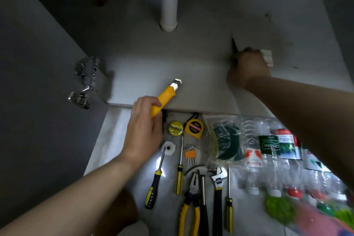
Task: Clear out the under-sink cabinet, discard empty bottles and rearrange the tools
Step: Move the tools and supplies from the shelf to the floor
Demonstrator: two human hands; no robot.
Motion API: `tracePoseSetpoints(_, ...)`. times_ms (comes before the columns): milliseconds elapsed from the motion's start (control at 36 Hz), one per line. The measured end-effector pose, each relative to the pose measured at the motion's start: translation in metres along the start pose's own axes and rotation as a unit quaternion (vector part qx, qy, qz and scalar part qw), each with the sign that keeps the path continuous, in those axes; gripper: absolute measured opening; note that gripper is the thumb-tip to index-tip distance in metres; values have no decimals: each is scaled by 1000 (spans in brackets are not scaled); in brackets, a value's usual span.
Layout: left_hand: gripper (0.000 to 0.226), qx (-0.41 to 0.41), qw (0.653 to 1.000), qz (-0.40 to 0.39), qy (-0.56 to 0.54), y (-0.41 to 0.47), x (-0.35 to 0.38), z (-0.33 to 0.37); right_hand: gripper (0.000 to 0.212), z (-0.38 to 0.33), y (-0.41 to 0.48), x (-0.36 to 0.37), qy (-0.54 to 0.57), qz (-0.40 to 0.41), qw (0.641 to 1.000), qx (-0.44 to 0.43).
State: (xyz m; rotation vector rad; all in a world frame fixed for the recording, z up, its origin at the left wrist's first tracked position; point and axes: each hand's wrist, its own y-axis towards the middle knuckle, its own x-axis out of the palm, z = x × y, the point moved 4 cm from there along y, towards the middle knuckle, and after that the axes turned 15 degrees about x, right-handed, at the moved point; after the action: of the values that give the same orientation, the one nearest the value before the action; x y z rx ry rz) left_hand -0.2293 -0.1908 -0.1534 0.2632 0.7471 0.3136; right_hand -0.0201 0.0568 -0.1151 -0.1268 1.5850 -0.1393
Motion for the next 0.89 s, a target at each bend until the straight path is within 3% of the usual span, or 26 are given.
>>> tracePoseSetpoints(83,32,-38,999,-12,-31,-39,-6,-9,33,6,-26,5,79,31,996,2)
tracePoseSetpoints(222,35,-76,993,-88,9,-99,-19,-33,5,14,-69,4,178,38,983,16)
tracePoseSetpoints(333,29,-141,986,-77,54,-121,-29,-55,11,20,-102,-4,248,-35,967,-52)
tracePoseSetpoints(417,23,-231,971,-17,55,-119,-35,-72,17,30,-129,-10,246,-51,962,-107)
tracePoseSetpoints(611,8,-310,949,51,27,-90,-35,-87,25,72,-178,3,224,-129,961,-101)
tracePoseSetpoints(750,36,-354,932,-37,61,-81,-26,-89,23,88,-207,17,227,-182,951,-105)
tracePoseSetpoints(889,28,-293,921,-184,180,-90,-19,-79,20,97,-234,41,234,-293,923,-82)
